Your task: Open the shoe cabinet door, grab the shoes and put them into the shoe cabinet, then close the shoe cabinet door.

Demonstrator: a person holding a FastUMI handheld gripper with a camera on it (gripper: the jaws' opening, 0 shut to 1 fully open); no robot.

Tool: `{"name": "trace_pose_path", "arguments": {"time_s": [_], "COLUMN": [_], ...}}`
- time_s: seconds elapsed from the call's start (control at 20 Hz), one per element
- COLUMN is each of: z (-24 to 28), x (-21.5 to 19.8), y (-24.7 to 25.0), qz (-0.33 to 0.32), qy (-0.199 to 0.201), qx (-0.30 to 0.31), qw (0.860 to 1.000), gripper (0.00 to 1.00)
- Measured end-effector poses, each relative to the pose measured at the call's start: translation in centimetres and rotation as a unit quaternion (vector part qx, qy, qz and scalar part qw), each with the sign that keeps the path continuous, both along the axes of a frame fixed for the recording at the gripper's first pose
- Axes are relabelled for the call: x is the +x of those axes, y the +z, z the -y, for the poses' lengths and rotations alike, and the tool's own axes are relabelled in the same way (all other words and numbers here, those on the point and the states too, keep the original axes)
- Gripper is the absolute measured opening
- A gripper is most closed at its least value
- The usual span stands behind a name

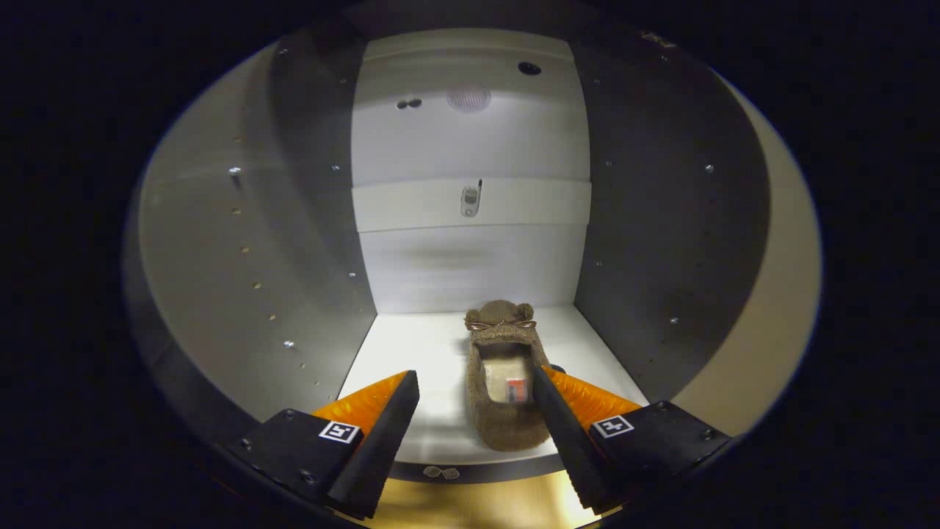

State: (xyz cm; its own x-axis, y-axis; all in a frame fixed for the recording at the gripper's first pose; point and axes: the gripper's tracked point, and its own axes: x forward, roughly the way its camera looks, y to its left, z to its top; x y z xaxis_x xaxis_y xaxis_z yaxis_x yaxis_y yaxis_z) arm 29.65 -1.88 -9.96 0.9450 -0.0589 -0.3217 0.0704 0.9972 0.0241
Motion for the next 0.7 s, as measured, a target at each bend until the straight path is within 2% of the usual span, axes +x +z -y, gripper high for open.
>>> {"name": "trace_pose_path", "arguments": {"time_s": [0.25, 0.7], "z": [0.6, 0.9], "x": [-6.9, -22.0], "y": [3.8, 10.5], "qz": [0.049, 0.136], "qy": [-0.01, 0.016], "qx": [0.007, -0.018], "qw": [0.999, 0.99], "gripper": [0.98, 0.97]}}
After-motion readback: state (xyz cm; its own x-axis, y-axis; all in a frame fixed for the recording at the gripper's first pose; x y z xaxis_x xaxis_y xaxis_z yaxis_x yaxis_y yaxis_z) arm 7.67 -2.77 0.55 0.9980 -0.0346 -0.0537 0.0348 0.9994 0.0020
